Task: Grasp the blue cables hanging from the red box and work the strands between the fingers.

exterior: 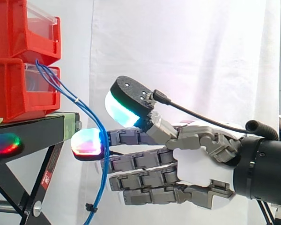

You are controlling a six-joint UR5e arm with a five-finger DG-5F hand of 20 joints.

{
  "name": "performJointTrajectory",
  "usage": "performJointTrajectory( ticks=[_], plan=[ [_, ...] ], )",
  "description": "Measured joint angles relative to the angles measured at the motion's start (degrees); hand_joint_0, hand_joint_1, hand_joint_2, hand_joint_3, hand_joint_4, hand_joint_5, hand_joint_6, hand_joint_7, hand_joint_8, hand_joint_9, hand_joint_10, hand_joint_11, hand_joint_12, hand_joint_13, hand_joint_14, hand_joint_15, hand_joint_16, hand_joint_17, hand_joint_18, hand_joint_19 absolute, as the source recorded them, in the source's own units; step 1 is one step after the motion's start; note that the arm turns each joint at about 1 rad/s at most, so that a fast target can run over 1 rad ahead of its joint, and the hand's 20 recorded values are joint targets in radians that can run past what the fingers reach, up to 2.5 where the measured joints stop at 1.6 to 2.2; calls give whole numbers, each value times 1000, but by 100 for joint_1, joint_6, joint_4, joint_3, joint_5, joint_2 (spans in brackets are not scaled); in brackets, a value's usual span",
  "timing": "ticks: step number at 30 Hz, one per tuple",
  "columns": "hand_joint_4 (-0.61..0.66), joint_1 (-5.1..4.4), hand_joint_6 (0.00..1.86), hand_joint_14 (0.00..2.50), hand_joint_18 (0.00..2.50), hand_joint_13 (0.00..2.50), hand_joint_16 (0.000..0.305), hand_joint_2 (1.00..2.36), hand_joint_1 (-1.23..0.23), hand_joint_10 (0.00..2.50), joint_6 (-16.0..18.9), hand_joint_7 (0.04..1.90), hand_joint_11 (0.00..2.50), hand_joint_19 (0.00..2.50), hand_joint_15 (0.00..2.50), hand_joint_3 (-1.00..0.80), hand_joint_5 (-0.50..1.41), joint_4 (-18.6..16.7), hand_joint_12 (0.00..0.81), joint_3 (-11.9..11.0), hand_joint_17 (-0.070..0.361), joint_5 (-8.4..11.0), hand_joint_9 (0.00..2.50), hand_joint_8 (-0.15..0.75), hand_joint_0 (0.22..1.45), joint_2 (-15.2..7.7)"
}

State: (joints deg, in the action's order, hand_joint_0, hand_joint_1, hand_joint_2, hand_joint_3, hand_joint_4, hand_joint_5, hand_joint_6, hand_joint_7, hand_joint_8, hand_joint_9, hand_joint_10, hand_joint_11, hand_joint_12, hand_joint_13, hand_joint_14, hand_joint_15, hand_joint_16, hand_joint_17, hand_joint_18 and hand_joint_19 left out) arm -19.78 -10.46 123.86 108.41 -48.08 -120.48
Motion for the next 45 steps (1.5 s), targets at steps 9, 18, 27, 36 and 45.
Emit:
performJointTrajectory(
  ticks=[9,18,27,36,45],
  plan=[
    [116,-124,6,3,0,30,71,1000,-517,4,-242,654,152,94,126,-1000,-358,-124,398,-67,160,231,177,296,683,-95],
    [116,-203,6,3,0,34,71,1000,-517,4,-112,651,154,93,128,-1000,-357,-366,399,-300,159,276,183,298,684,-471],
    [116,-222,6,4,0,38,71,1000,-518,4,-9,653,156,97,131,-1000,-357,-413,400,-553,159,260,188,298,685,-801],
    [115,-229,6,4,0,43,71,1000,-518,5,169,651,166,105,135,-1000,-356,-169,401,-773,160,235,191,299,686,-921],
    [116,-236,6,5,0,48,71,1000,-518,5,345,653,166,109,146,-1000,-355,38,401,-780,160,165,194,299,686,-921]
  ],
)
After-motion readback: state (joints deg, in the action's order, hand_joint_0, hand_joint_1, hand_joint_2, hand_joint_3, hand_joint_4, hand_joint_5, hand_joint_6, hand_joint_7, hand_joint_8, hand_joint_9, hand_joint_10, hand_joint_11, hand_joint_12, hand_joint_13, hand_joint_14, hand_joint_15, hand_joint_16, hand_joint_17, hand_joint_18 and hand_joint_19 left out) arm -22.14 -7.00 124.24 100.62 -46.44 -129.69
